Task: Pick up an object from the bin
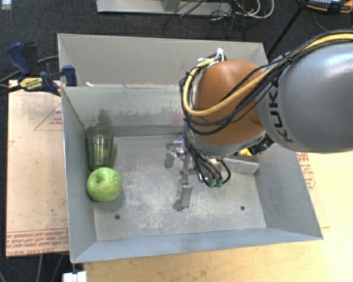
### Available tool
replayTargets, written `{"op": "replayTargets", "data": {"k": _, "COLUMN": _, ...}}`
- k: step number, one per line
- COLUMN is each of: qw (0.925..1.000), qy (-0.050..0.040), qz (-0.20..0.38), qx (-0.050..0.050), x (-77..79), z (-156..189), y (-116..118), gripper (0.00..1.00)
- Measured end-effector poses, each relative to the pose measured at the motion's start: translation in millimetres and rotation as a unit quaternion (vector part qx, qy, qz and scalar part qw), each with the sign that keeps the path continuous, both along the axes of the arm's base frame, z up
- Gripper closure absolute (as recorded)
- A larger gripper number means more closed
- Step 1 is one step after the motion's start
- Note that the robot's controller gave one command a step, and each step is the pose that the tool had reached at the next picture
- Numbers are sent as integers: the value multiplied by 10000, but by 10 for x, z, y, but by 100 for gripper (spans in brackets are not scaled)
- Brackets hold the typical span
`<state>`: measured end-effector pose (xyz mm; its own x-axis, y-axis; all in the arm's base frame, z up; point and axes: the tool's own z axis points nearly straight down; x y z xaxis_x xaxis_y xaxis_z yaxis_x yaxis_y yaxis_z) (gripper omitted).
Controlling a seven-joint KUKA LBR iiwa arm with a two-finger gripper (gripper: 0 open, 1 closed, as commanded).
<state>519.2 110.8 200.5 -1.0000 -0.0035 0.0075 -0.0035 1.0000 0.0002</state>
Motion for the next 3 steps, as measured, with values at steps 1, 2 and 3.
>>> {"op": "replayTargets", "data": {"k": 1, "qw": 10000, "qy": -38, "qz": -15, "qx": 6, "x": 16, "z": 45, "y": -6, "gripper": 0}}
{"op": "replayTargets", "data": {"k": 2, "qw": 9980, "qy": -80, "qz": 629, "qx": 11, "x": 1, "z": -180, "y": 1, "gripper": 0}}
{"op": "replayTargets", "data": {"k": 3, "qw": 9832, "qy": -58, "qz": 1822, "qx": 17, "x": -241, "z": -964, "y": 103, "gripper": 0}}
